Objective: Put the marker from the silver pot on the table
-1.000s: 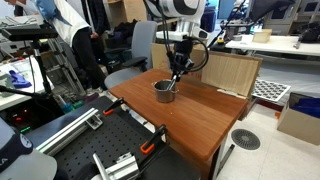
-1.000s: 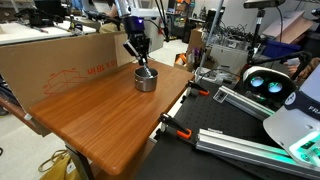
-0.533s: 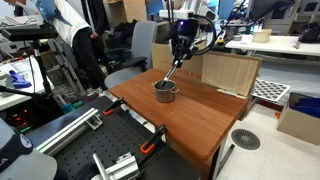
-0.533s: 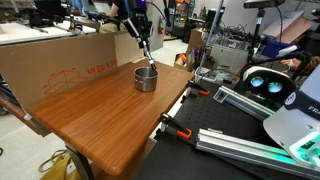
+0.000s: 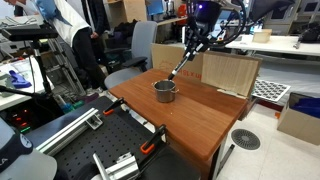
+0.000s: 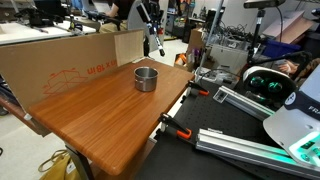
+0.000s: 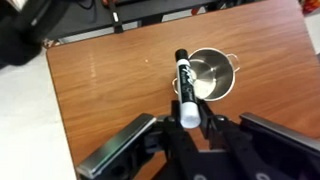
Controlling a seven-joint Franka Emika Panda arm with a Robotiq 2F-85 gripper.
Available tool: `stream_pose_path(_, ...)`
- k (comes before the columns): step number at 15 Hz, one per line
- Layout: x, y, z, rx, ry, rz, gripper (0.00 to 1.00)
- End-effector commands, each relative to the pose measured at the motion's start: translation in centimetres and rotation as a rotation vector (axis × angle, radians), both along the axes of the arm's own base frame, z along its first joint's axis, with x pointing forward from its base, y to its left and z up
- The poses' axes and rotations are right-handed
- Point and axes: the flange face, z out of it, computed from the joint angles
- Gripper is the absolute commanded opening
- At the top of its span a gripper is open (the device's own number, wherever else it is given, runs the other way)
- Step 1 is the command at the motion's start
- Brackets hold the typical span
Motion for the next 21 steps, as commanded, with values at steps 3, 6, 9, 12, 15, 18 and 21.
stream_pose_path(3,1.1,-1.7,-3.4,0.043,0.077,-0.043,0.06)
stream_pose_path(6,1.9,-2.7,-6.4,0.026,0.110,-0.072,0.06)
stream_pose_path(9,2.8,-3.3,-8.7,-0.010,0.118,-0.090,0.06)
stream_pose_path(12,3.8,-3.6,-10.7,-0.049,0.127,-0.105,0.06)
stream_pose_path(15,5.0,-4.0,-12.1,-0.064,0.133,-0.121,0.06)
stream_pose_path(18,5.8,-4.5,-13.5,-0.092,0.124,-0.140,0.06)
stream_pose_path(21,6.3,-4.7,-14.9,-0.124,0.145,-0.160,0.06)
